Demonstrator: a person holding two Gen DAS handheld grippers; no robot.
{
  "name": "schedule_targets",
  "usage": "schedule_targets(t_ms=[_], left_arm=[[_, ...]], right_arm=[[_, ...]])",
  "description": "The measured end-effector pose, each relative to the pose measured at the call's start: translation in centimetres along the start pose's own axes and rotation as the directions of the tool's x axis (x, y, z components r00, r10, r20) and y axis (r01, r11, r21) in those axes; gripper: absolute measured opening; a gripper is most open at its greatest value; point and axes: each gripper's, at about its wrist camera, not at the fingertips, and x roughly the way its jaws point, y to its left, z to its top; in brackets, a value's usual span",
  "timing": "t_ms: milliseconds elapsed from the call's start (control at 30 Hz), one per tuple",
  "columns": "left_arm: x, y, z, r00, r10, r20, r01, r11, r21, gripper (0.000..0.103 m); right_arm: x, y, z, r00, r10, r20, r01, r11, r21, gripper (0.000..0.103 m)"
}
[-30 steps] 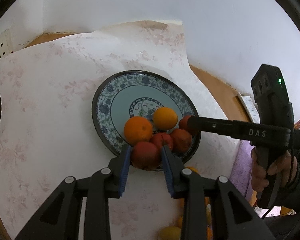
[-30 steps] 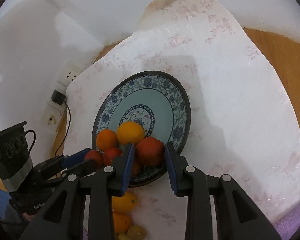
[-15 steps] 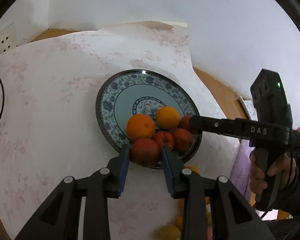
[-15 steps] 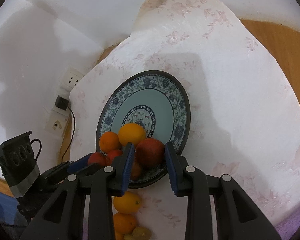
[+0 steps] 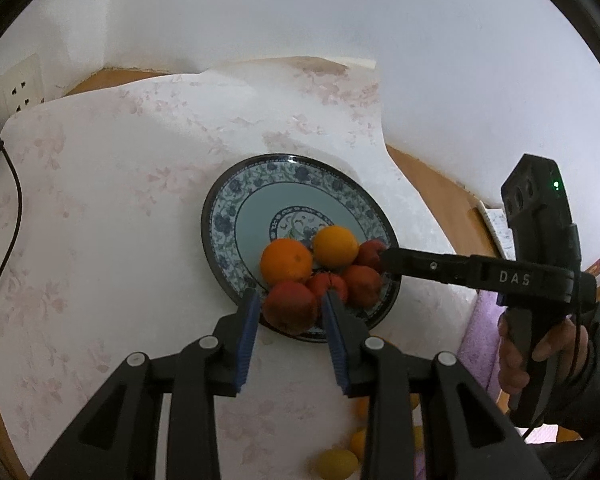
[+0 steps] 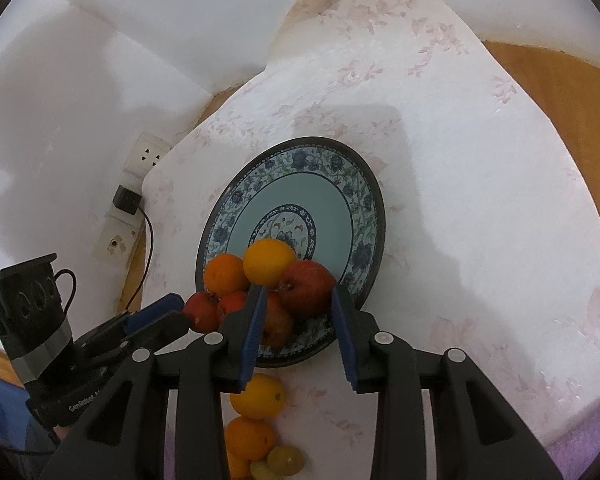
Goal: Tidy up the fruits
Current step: 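Open the left gripper releasing the apple while the right gripper releases its apple on the plate, then withdraw both open grippers from the plate back to the fruit pile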
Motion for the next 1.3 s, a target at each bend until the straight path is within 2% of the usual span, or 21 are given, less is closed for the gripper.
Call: schedule_targets(t_ms=[67, 133, 200, 467, 567, 867, 1167, 1300], left_arm=[[-0.1, -0.1, 0.1, 1.000, 0.000, 0.004, 0.000, 1.000, 0.008, 0.035], [-0.3, -0.2, 0.1, 1.000, -0.003, 0.011, 0.003, 1.000, 0.009, 0.038], [-0.4, -0.4, 0.1, 1.000, -0.008, 0.013, 0.008, 1.000, 0.009, 0.042], [-1.0, -1.2, -0.4, 1.000, -0.018, 0.015, 0.018, 1.000, 0.024, 0.061], [-1.4, -1.5, -0.5, 1.000, -0.023, 0.021, 0.023, 0.999, 0.026, 0.064], [-1.7, -2.1, -1.5, 1.000, -0.025, 0.015, 0.024, 0.999, 0.024, 0.065], [-0.9, -3.2, -2.4, 0.999, -0.034, -0.016, 0.035, 0.999, 0.032, 0.065], [0.4, -3.9, -2.6, 0.999, -0.012, -0.050, 0.014, 0.999, 0.038, 0.065]], right_arm=[[-0.4, 0.1, 0.0, 1.000, -0.019, 0.019, 0.019, 1.000, -0.001, 0.036], [-0.9, 0.2, 0.0, 0.999, -0.023, 0.032, 0.023, 1.000, 0.003, 0.049], [-1.3, 0.3, -0.1, 0.999, -0.027, 0.044, 0.027, 1.000, 0.002, 0.052], [-2.4, 0.7, -0.4, 0.997, -0.041, 0.065, 0.041, 0.999, -0.007, 0.052], [-3.1, 0.9, -1.0, 0.995, -0.051, 0.080, 0.051, 0.999, -0.001, 0.052], [-3.1, 1.7, -3.1, 0.995, -0.065, 0.070, 0.067, 0.997, -0.026, 0.052], [-3.7, 1.0, -4.4, 0.994, -0.083, 0.072, 0.082, 0.997, 0.015, 0.052], [-3.9, 0.5, -5.7, 0.993, -0.105, 0.053, 0.103, 0.994, 0.027, 0.052]])
